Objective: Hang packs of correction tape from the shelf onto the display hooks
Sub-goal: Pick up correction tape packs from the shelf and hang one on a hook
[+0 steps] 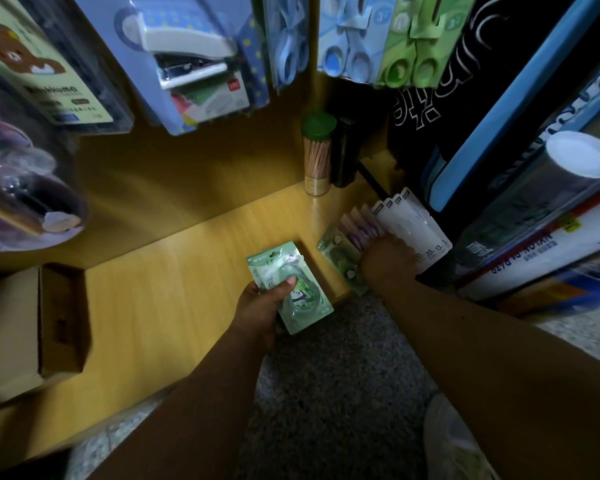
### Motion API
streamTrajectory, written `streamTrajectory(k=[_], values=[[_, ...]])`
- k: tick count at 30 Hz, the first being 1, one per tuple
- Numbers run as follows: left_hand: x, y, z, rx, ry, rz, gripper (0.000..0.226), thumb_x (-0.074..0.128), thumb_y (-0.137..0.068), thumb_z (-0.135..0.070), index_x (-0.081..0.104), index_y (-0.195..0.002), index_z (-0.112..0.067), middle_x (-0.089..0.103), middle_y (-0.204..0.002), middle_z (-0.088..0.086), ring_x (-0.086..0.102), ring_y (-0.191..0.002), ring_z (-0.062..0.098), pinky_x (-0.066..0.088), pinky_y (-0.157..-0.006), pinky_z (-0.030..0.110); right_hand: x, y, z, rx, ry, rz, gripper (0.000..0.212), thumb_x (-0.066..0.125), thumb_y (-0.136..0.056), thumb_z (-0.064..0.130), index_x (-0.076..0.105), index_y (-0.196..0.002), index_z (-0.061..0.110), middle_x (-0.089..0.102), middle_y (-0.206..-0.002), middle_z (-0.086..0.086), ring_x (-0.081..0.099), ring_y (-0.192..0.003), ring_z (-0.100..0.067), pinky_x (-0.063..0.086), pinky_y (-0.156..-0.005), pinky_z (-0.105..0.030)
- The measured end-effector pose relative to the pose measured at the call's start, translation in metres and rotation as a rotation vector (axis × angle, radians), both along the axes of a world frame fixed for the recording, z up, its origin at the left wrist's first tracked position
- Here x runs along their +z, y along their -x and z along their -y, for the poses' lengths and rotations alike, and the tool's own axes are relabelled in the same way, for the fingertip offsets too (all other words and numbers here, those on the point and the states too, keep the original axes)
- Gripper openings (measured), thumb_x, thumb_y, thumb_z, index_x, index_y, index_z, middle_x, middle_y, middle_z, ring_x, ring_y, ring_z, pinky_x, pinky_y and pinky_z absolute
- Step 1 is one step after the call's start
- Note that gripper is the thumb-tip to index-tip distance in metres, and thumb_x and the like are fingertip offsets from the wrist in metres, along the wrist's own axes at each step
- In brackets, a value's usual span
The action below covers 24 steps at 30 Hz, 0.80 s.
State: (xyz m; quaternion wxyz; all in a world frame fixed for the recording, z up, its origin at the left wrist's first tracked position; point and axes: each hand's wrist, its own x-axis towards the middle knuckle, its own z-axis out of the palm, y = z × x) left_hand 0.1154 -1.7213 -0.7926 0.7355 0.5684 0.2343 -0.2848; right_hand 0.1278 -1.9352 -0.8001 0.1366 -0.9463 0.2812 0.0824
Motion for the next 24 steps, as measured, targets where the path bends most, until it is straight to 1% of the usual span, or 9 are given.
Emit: streamTrajectory(k=[4, 9, 14, 16, 17, 19, 21, 23, 24], values=[[0.009, 0.001, -0.003, 0.044, -0.034, -0.016, 0.031, 0.075, -0.081, -0.012, 0.068, -0.111, -0.007, 0.073, -0.103, 0.017, 0.071, -0.092, 0.036, 0.058, -0.076, 0.049, 0.0, 0.004, -0.005, -0.065, -0.195, 0.056, 0.044, 0.044, -0.09, 0.029, 0.053, -0.123, 0.001, 0.054, -0.125, -0.018, 0.053, -0.114, -0.037, 0.044, -0.098, -0.052], [0.027, 0.007, -0.008, 0.084, -0.048, 0.002, 0.033, 0.079, -0.078, -0.011, 0.069, -0.109, -0.007, 0.074, -0.102, 0.017, 0.071, -0.092, 0.037, 0.056, -0.082, 0.056, 0.045, 0.018, -0.015, -0.061, -0.439, 0.227, 0.031, 0.041, -0.086, 0.027, 0.064, -0.085, 0.006, 0.063, -0.102, -0.018, 0.06, -0.1, -0.032, 0.048, -0.086, -0.036], [0.055, 0.018, -0.009, 0.106, -0.061, 0.047, 0.036, 0.081, -0.075, -0.015, 0.069, -0.109, -0.009, 0.075, -0.099, 0.014, 0.073, -0.086, 0.033, 0.059, -0.071, 0.045, 0.092, 0.035, -0.023, -0.095, -0.75, 0.302, 0.029, 0.051, -0.095, 0.016, 0.065, -0.113, -0.001, 0.063, -0.12, -0.02, 0.056, -0.116, -0.036, 0.045, -0.098, -0.039], [0.068, 0.024, -0.01, 0.095, -0.042, 0.061, 0.04, 0.083, -0.073, -0.018, 0.068, -0.11, -0.009, 0.075, -0.1, 0.014, 0.073, -0.088, 0.033, 0.059, -0.071, 0.046, 0.101, 0.042, -0.029, -0.1, -0.853, 0.336, 0.047, 0.029, -0.102, 0.028, 0.058, -0.126, -0.001, 0.053, -0.137, -0.019, 0.047, -0.13, -0.035, 0.037, -0.11, -0.042], [0.075, 0.028, -0.01, 0.091, -0.026, 0.073, 0.043, 0.083, -0.072, -0.019, 0.068, -0.111, -0.009, 0.075, -0.102, 0.014, 0.073, -0.089, 0.034, 0.059, -0.074, 0.049, 0.104, 0.04, -0.024, -0.064, -0.96, 0.318, 0.059, 0.018, -0.1, 0.034, 0.06, -0.124, -0.001, 0.053, -0.136, -0.021, 0.049, -0.129, -0.036, 0.039, -0.108, -0.042], [0.093, 0.035, -0.008, 0.091, 0.013, 0.106, 0.051, 0.083, -0.067, -0.021, 0.067, -0.114, -0.007, 0.074, -0.104, 0.016, 0.072, -0.092, 0.034, 0.057, -0.082, 0.055, 0.111, 0.052, -0.027, 0.045, -0.876, 0.339, 0.063, 0.027, -0.085, 0.039, 0.067, -0.112, -0.002, 0.061, -0.125, -0.025, 0.058, -0.118, -0.038, 0.046, -0.1, -0.043], [0.111, 0.043, -0.006, 0.093, 0.061, 0.135, 0.058, 0.083, -0.063, -0.024, 0.066, -0.116, -0.007, 0.074, -0.104, 0.017, 0.072, -0.094, 0.035, 0.055, -0.085, 0.058, 0.141, 0.066, -0.034, -0.24, -1.199, 0.266, 0.049, 0.055, -0.079, 0.036, 0.067, -0.111, 0.001, 0.059, -0.128, -0.023, 0.055, -0.121, -0.038, 0.042, -0.103, -0.044], [0.129, 0.05, -0.003, 0.081, 0.105, 0.153, 0.062, 0.083, -0.061, -0.025, 0.066, -0.118, -0.008, 0.073, -0.106, 0.018, 0.071, -0.096, 0.036, 0.055, -0.086, 0.057, 0.148, 0.076, -0.035, -0.146, -1.079, 0.262, 0.004, 0.066, -0.084, 0.016, 0.067, -0.087, 0.013, 0.066, -0.112, -0.013, 0.062, -0.107, -0.03, 0.046, -0.098, -0.043], [0.137, 0.053, -0.002, 0.078, 0.12, 0.161, 0.062, 0.082, -0.061, -0.026, 0.066, -0.118, -0.008, 0.073, -0.106, 0.017, 0.071, -0.096, 0.036, 0.055, -0.085, 0.056, 0.152, 0.079, -0.034, -0.147, -1.101, 0.297, 0.012, 0.064, -0.087, 0.012, 0.064, -0.077, 0.018, 0.066, -0.099, -0.007, 0.062, -0.095, -0.025, 0.048, -0.095, -0.043]])
